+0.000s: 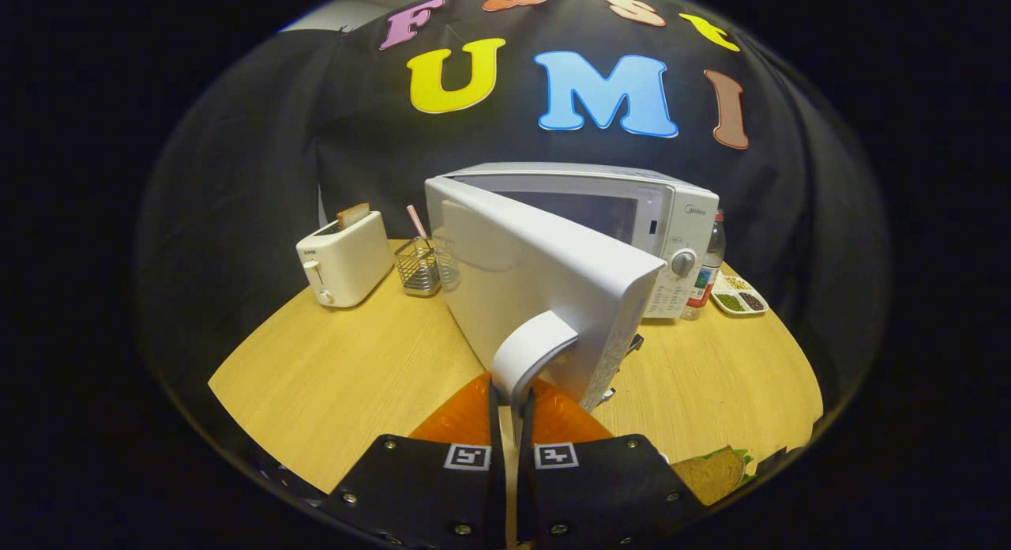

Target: Open the microwave, put the food inside, and close the microwave door.

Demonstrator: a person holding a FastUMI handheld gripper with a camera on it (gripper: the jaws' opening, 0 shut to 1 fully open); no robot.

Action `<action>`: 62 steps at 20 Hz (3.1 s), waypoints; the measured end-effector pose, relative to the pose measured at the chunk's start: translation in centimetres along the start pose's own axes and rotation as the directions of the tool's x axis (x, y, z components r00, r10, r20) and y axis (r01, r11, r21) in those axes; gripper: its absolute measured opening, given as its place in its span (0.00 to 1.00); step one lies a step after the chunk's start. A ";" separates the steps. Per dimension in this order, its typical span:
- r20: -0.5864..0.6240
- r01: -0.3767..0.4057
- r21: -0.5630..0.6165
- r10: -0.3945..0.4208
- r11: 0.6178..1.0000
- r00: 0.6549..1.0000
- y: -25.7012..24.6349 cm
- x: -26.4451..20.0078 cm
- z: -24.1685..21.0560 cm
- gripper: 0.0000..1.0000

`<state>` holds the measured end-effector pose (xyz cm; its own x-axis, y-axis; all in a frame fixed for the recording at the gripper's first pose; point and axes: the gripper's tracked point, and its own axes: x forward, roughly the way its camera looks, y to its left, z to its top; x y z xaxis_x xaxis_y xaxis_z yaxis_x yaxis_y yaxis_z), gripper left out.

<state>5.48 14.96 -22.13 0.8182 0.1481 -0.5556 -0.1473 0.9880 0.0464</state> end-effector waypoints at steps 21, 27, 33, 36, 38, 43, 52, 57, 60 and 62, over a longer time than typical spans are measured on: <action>0.030 -0.435 -0.030 0.435 0.900 0.900 21.1 -10.0 -2.1 0.23; 0.085 -0.545 -0.029 0.546 0.838 0.834 18.2 -16.5 -0.7 0.98; 0.119 -0.487 0.092 0.476 0.868 0.871 8.1 -16.4 1.8 0.98; 0.117 -0.430 0.170 0.415 0.887 0.902 2.4 -15.1 2.5 0.98; 0.114 -0.404 0.224 0.388 0.887 0.915 -0.9 -14.5 2.9 0.98; 0.080 -0.338 0.315 0.331 0.887 0.940 -8.2 -12.6 3.1 0.98; -0.079 -0.297 0.482 0.378 0.824 0.922 -16.6 -10.0 -1.3 0.98; -0.159 -0.256 0.585 0.419 0.769 0.894 -18.7 -9.3 -6.3 0.95; -0.214 -0.233 0.627 0.452 0.743 0.866 -18.8 -9.6 -9.5 0.95; -0.230 -0.234 0.664 0.491 0.711 0.840 -18.2 -9.9 -10.7 0.95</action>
<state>-5.89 -4.91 -26.41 0.4870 0.5996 -0.6351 0.0729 0.6967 0.7137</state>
